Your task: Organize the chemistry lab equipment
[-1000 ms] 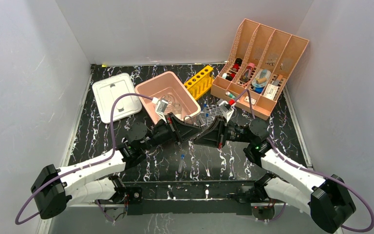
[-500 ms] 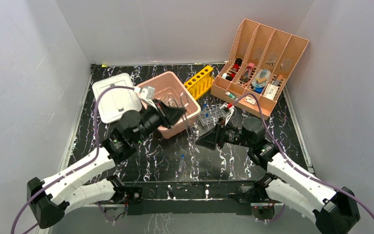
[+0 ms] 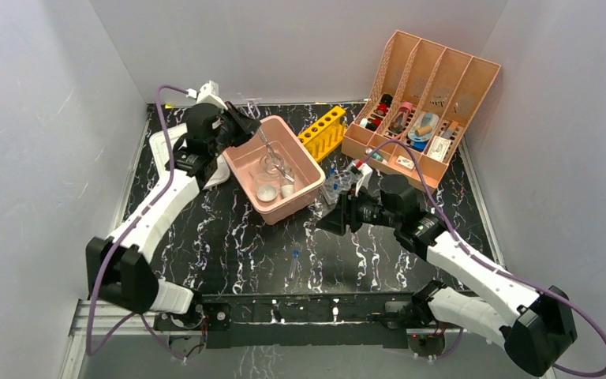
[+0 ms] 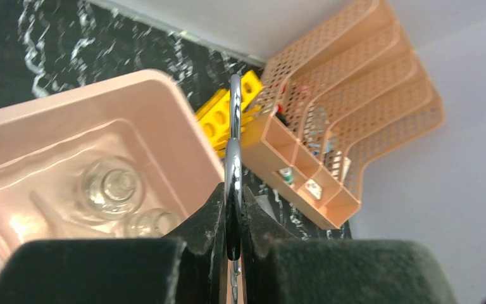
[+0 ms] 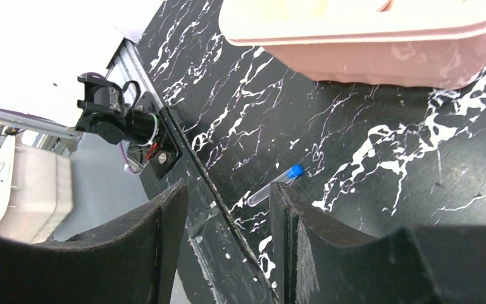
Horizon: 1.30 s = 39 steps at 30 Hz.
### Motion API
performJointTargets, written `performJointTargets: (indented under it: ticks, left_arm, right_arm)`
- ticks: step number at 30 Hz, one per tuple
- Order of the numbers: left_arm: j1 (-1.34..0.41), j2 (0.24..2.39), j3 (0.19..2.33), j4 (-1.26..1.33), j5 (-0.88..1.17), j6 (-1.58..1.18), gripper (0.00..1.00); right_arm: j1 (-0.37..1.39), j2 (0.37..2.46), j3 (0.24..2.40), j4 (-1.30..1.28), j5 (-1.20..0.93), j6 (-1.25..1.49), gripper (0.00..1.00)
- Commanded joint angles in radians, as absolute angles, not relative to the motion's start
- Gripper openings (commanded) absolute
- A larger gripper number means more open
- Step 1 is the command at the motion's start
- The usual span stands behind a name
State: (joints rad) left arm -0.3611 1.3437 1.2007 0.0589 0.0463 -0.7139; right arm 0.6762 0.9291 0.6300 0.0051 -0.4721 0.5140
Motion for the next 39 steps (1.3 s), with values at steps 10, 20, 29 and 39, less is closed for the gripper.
performJointTargets:
  ticks: [10,20,29,39]
  left_arm:
    - [-0.259,1.498,1.229,-0.027,0.138,-0.761,0.00]
    - [-0.260,1.581,1.194,-0.070,0.127,-0.707,0.00]
    - [-0.260,1.632,1.154,-0.096,0.108,-0.710,0.00]
    - [-0.260,1.730,1.185,-0.154,0.149,-0.745,0.00]
  right_arm:
    - [0.659,1.000,0.682,0.027,-0.488,0.440,0.60]
    - [0.652,1.009,0.653,0.043,-0.500,0.441,0.59]
    - [0.643,1.018,0.652,0.038,-0.508,0.433,0.59]
    - [0.638,1.003,0.640,0.032,-0.502,0.436,0.59]
